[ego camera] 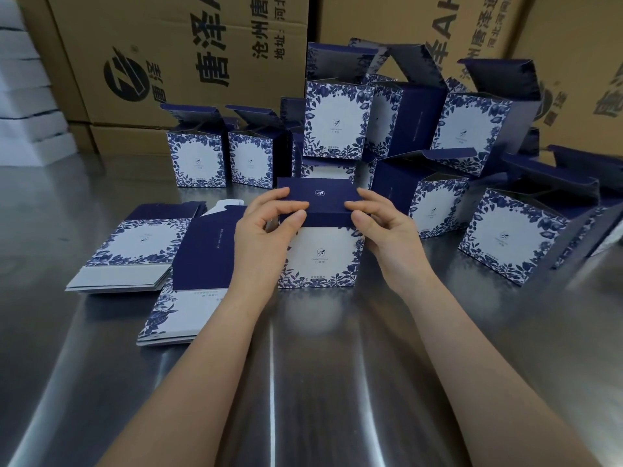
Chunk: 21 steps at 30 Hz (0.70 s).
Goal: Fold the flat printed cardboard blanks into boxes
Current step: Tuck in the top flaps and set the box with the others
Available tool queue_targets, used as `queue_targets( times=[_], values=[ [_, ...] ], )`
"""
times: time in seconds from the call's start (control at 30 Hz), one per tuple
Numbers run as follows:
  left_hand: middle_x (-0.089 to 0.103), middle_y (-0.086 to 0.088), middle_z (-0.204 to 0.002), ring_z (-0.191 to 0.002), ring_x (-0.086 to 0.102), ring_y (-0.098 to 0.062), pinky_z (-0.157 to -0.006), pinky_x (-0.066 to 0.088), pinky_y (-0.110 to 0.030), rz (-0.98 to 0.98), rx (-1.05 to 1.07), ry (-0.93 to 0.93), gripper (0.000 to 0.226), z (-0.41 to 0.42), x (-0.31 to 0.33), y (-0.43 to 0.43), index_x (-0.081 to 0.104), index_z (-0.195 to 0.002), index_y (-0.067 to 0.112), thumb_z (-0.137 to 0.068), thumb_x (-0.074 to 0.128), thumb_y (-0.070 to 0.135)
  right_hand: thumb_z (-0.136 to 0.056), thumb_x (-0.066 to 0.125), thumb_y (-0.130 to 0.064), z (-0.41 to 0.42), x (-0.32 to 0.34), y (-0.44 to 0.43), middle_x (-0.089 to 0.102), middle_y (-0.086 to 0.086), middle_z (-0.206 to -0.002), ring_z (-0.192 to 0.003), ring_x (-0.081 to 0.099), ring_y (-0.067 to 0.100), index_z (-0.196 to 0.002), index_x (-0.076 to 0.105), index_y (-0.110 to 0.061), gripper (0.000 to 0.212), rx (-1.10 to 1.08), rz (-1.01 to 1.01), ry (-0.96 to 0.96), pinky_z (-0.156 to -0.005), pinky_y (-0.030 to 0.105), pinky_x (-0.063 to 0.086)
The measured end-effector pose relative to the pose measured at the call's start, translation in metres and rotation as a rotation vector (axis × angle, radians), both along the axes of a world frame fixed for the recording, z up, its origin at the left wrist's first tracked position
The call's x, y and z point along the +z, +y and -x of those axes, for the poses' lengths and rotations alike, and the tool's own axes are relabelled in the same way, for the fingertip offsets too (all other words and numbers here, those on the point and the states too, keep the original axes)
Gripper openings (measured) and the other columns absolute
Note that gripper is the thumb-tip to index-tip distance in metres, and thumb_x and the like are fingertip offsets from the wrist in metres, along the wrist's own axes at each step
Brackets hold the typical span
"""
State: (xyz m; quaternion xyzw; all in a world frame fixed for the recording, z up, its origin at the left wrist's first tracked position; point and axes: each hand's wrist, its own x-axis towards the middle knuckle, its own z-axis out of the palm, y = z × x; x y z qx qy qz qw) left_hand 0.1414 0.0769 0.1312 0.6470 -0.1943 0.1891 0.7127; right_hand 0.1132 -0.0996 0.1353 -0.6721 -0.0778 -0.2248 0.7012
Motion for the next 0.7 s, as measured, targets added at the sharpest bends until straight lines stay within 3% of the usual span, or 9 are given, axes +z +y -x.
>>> queue_targets(
  times=[0.1, 0.23, 0.33, 0.6, 0.7],
  values=[
    [0.062, 0.013, -0.123, -0.111, 0.054, 0.009, -0.091, 0.044, -0.011, -0.003, 0.015, 0.002, 0.032, 0.000, 0.001, -0.002, 0.073, -0.083, 0.039, -0.089, 0.069, 0.007, -0.091, 0.066, -0.008, -0.001, 0.001, 0.001, 0.053, -0.009, -0.135, -0.125, 0.055, 0.014, -0.087, 0.079, -0.033, 0.028, -0.024, 0.003, -0.004, -0.094, 0.034, 0.049],
    [0.061, 0.012, -0.127, -0.115, 0.055, 0.006, -0.093, 0.046, -0.016, 0.003, -0.048, 0.018, 0.027, 0.000, 0.001, 0.003, 0.074, -0.088, 0.034, -0.091, 0.067, 0.008, -0.093, 0.062, -0.011, 0.000, 0.000, -0.003, 0.050, -0.009, -0.138, -0.130, 0.050, 0.015, -0.091, 0.079, -0.034, 0.028, 0.020, 0.018, 0.003, -0.108, 0.048, 0.044],
    [0.062, 0.010, -0.129, -0.115, 0.057, 0.006, -0.087, 0.047, -0.012, 0.016, -0.102, 0.035, 0.023, -0.001, 0.001, 0.009, 0.075, -0.094, 0.027, -0.092, 0.065, 0.006, -0.095, 0.060, -0.015, 0.001, -0.001, -0.004, 0.049, -0.011, -0.140, -0.130, 0.050, 0.013, -0.093, 0.078, -0.035, 0.027, 0.033, 0.042, 0.017, -0.110, 0.051, 0.041],
    [0.064, 0.014, -0.122, -0.113, 0.057, 0.005, -0.093, 0.048, -0.021, 0.013, -0.042, 0.011, 0.030, -0.004, -0.001, 0.006, 0.074, -0.087, 0.034, -0.091, 0.066, 0.006, -0.094, 0.061, -0.011, -0.002, -0.002, -0.001, 0.053, -0.007, -0.135, -0.129, 0.051, 0.015, -0.088, 0.079, -0.035, 0.031, -0.046, 0.041, -0.015, -0.106, 0.048, 0.045],
    [0.063, 0.012, -0.127, -0.116, 0.057, 0.006, -0.089, 0.046, -0.013, 0.022, -0.074, 0.026, 0.028, -0.002, -0.002, 0.007, 0.075, -0.091, 0.033, -0.091, 0.066, 0.007, -0.094, 0.062, -0.010, -0.001, -0.003, 0.000, 0.053, -0.006, -0.137, -0.129, 0.052, 0.015, -0.090, 0.078, -0.035, 0.030, -0.032, 0.028, -0.013, -0.106, 0.045, 0.045]
  ],
)
